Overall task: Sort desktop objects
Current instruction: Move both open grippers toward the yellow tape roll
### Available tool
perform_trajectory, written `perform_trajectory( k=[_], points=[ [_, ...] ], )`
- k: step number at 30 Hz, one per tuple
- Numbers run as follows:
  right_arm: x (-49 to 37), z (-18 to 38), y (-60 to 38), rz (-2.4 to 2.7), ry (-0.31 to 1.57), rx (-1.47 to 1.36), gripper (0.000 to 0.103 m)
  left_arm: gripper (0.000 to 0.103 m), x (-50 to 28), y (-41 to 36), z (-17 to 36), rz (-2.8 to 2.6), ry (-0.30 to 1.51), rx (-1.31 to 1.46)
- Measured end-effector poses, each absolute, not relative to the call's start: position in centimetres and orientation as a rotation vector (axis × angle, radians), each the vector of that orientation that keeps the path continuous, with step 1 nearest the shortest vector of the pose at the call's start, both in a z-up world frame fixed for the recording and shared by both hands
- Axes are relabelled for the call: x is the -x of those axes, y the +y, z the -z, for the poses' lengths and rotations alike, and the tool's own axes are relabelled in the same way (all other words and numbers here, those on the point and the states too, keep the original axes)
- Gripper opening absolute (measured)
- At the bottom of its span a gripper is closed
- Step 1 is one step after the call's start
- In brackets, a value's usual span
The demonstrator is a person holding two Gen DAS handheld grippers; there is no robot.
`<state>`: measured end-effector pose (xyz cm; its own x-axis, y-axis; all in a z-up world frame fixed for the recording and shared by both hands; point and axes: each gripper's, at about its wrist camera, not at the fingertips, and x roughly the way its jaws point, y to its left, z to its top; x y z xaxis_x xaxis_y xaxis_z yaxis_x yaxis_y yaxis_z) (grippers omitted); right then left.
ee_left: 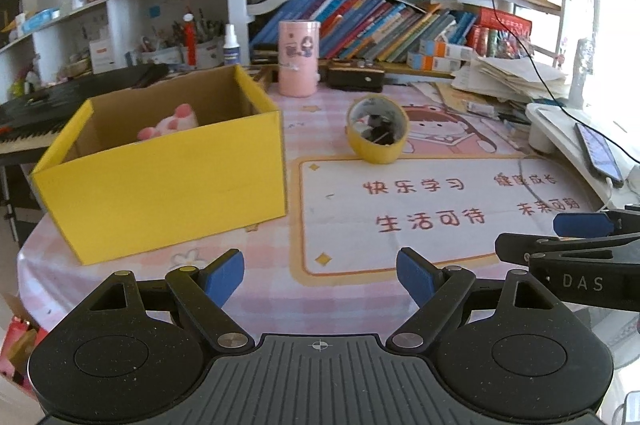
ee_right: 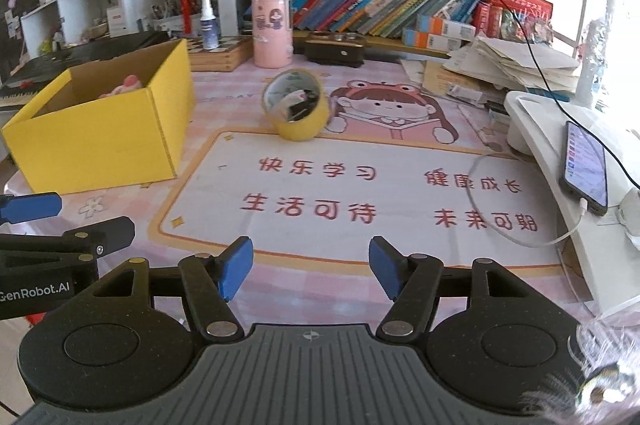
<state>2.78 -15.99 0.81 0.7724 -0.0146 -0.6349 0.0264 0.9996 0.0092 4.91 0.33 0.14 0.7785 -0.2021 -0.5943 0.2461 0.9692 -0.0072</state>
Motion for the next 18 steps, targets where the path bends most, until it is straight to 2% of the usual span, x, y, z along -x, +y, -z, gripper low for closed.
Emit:
perform_trajectory(
  k=[18],
  points=[
    [-7.2, -0.7, -21.7, 0.042, 0.711, -0.021, 0.063, 0.086, -9.2, -5.6, 0.4, 0.278, 0.656, -0.092]
  ],
)
